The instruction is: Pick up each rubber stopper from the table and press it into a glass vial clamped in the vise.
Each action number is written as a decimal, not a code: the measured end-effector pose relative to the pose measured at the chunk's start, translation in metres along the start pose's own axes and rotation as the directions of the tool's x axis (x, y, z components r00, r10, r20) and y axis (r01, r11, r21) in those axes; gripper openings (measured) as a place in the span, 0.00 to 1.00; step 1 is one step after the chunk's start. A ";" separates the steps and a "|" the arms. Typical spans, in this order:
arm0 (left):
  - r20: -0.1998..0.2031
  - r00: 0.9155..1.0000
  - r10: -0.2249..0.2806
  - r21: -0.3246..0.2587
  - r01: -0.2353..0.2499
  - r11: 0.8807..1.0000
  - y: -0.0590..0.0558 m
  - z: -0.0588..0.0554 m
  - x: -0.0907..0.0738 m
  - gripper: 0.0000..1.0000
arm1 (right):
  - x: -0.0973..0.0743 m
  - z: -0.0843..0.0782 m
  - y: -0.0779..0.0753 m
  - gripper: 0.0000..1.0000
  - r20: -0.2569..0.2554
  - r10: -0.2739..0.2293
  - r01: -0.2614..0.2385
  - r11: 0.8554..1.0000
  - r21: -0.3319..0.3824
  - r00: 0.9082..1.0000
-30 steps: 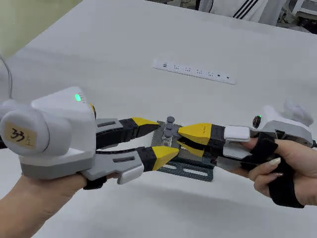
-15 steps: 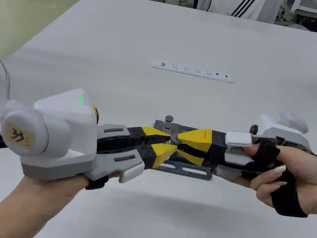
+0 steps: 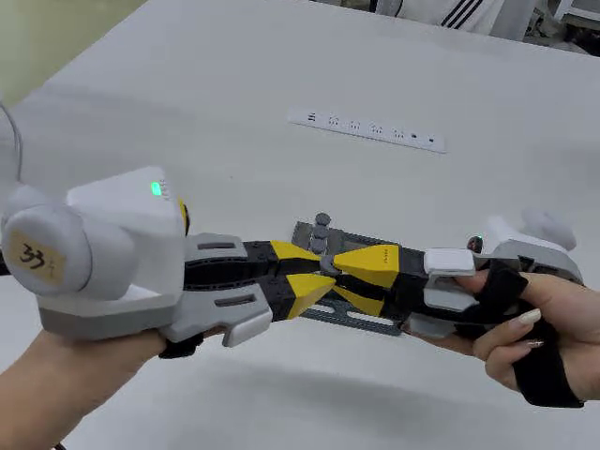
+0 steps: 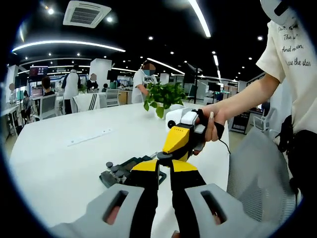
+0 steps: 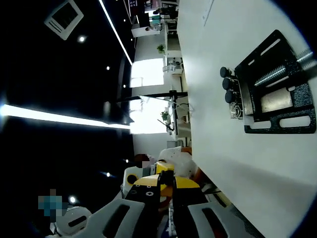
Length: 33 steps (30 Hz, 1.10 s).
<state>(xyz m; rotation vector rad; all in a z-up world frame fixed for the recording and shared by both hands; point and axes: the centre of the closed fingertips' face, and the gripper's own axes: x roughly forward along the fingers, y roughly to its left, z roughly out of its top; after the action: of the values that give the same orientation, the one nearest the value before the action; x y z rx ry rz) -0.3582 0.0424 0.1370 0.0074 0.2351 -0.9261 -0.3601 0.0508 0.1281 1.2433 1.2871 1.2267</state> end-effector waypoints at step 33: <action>-0.003 1.000 -0.006 -0.025 0.006 1.000 -0.005 -0.001 0.002 0.04 | -0.001 -0.010 0.004 0.15 0.036 -0.022 0.028 0.984 -0.175 0.999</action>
<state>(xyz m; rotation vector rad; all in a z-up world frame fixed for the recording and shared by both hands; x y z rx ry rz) -0.3616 0.0381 0.1358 -0.0151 0.2493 -0.9296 -0.3702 0.0494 0.1325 1.1135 1.1404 1.2669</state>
